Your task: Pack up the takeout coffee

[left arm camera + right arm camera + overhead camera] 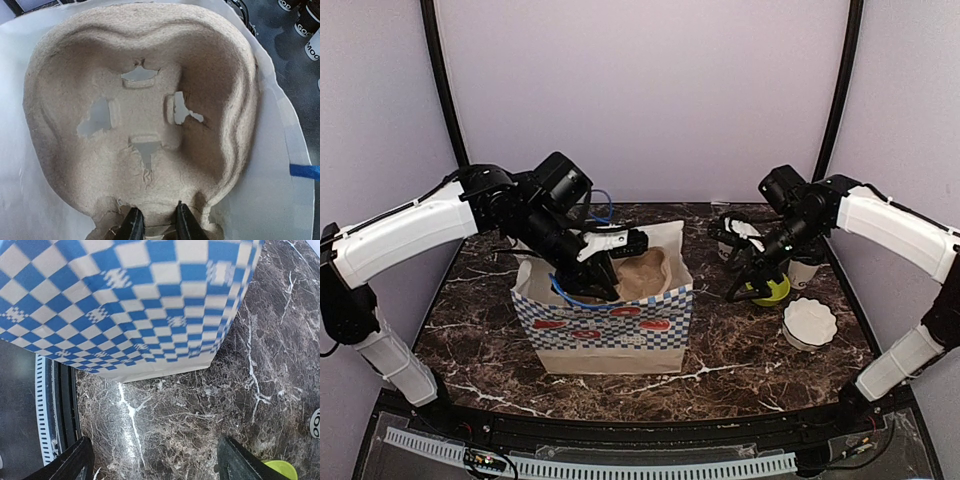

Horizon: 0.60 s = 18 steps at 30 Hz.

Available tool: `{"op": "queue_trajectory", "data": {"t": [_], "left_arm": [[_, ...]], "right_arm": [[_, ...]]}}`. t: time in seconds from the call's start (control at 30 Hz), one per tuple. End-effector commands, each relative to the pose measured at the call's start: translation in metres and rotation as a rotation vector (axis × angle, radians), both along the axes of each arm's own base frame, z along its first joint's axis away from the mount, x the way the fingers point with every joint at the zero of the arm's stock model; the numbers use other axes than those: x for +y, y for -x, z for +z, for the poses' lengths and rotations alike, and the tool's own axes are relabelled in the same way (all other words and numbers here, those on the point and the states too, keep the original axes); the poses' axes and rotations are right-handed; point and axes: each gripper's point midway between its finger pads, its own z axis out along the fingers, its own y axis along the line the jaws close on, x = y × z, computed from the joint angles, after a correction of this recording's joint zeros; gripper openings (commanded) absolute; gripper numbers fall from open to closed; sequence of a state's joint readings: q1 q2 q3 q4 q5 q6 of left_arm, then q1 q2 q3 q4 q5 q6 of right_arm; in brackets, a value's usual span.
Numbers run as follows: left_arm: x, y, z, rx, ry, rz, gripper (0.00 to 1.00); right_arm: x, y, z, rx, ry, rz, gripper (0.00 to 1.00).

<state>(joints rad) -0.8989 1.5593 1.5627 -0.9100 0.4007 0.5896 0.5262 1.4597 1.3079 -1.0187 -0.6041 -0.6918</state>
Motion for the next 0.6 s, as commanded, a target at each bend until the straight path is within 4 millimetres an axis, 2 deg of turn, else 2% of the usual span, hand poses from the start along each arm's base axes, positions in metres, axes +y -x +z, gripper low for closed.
{"op": "queue_trajectory", "data": {"t": [0.0,0.13,0.23,0.33,0.43,0.57], "left_arm": [[0.007,0.013,-0.005,0.022,-0.056,0.011,0.23],[0.005,0.006,-0.011,0.018,-0.101,0.041,0.23],[0.008,-0.009,-0.016,0.004,-0.160,0.136,0.23],[0.013,-0.015,-0.019,0.031,-0.221,0.212,0.23],[0.020,-0.015,-0.021,0.075,-0.249,0.299,0.23],[0.028,-0.011,-0.034,0.118,-0.290,0.344,0.24]], "right_arm": [[0.013,-0.025,0.021,-0.123,-0.036,-0.048,0.86],[0.040,-0.070,0.049,-0.177,-0.110,-0.139,0.85],[0.060,-0.089,0.063,-0.157,-0.155,-0.128,0.84],[0.066,-0.089,0.057,-0.108,-0.150,-0.106,0.82],[0.063,-0.083,0.050,-0.105,-0.150,-0.100,0.82],[0.055,-0.075,0.048,-0.123,-0.145,-0.115,0.82]]}}
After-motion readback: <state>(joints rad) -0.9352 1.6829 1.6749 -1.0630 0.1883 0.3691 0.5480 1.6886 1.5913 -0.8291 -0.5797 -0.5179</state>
